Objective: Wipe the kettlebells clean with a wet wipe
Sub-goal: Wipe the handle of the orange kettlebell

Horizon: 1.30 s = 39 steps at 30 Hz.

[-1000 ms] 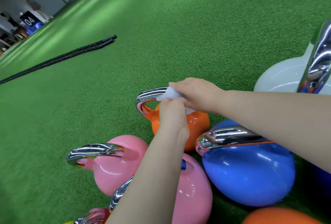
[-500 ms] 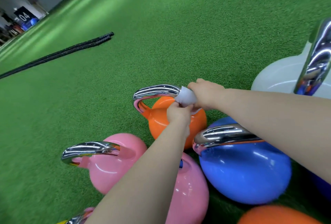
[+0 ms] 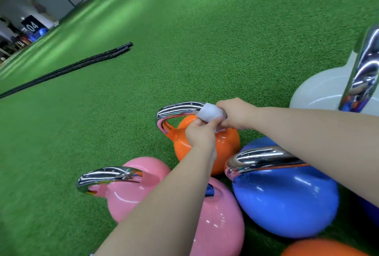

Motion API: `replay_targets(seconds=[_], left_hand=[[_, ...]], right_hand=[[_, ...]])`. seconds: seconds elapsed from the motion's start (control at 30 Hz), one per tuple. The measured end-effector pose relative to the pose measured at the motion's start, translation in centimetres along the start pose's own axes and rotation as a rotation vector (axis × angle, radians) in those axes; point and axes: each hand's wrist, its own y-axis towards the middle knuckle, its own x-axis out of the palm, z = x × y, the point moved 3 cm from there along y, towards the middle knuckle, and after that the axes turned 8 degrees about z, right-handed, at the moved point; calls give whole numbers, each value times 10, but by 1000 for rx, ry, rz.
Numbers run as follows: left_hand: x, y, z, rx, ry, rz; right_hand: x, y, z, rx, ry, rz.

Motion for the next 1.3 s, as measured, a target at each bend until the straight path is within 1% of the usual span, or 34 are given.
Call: replay_targets(seconds=[0.07, 0.13, 0.17, 0.2, 0.23, 0.27, 0.3, 0.33, 0.37, 0.4, 0.43, 0.47, 0.5, 0.53, 0.57, 0.63, 0.7, 0.73, 0.77, 0.83, 0.87, 0.93, 0.97, 1.07, 1.13, 1.17, 1.2, 1.27, 1.3], left_hand=[[-2, 0, 8, -71, -132, 18], [-11, 1, 14, -145, -266, 42], [-18, -1, 17, -150, -288, 61], [-27, -2, 17, -118, -262, 104], [-37, -3, 17, -39, -195, 184], [-47, -8, 22, 114, -95, 293], [-54, -16, 32, 347, 23, 350], [-53, -24, 43, 642, 143, 288], [-44, -28, 49, 919, 296, 105], [-32, -29, 51, 1126, 494, -132], [-20, -24, 49, 1293, 762, -317], [-12, -15, 47, 1468, 1010, -385], [-6, -5, 46, 1631, 1211, -368], [-2, 5, 45, 1722, 1377, -339], [0, 11, 45, 1773, 1532, -321], [5, 20, 46, 1852, 1752, -332], [11, 15, 49, 1933, 1902, -317], [15, 11, 47, 1968, 1961, -339], [20, 8, 43, 1955, 2042, -400], [33, 4, 20, 1812, 2241, -541], [41, 4, 7, 1774, 2300, -558], [53, 5, -11, 1766, 2409, -551], [54, 6, -17, 1783, 2426, -560], [50, 9, -14, 1873, 2366, -640], [36, 10, 3, 2015, 2220, -664], [29, 8, 17, 2102, 2116, -627], [22, 7, 29, 2116, 2051, -590], [12, 12, 45, 2031, 1969, -567], [7, 17, 54, 1954, 1921, -562]], right_hand=[[-3, 0, 0, -16, 96, 80], [-5, -1, -3, -17, 163, 113], [-6, -1, -4, -18, 187, 122], [-7, 0, -3, -16, 205, 125], [-7, 1, -2, -5, 220, 118], [-6, 0, -2, 8, 233, 99], [-5, 0, -1, 13, 239, 91], [-5, 0, 0, 18, 246, 88], [-5, 0, 0, 19, 245, 92], [-5, 0, -1, 13, 234, 102], [-5, 0, -1, 7, 221, 112], [-5, 1, 0, 15, 201, 107], [-4, 1, 4, 36, 175, 79], [-3, 1, 9, 74, 124, 30], [-2, 1, 16, 123, 56, -18], [-6, -1, 32, 236, -68, -44], [-12, -3, 45, 337, -98, 1], [-14, -3, 48, 370, -94, 29], [-14, -2, 49, 386, -95, 50], [-12, 0, 48, 381, -111, 62], [-11, 0, 47, 370, -121, 63], [-8, 2, 44, 342, -137, 60], [-7, 2, 42, 329, -137, 53], [-5, 3, 42, 315, -131, 35], [-4, 4, 42, 321, -119, 32], [-4, 4, 42, 327, -108, 31], [-4, 4, 41, 331, -99, 31], [-5, 3, 39, 326, -90, 41], [-5, 3, 37, 316, -86, 45]])
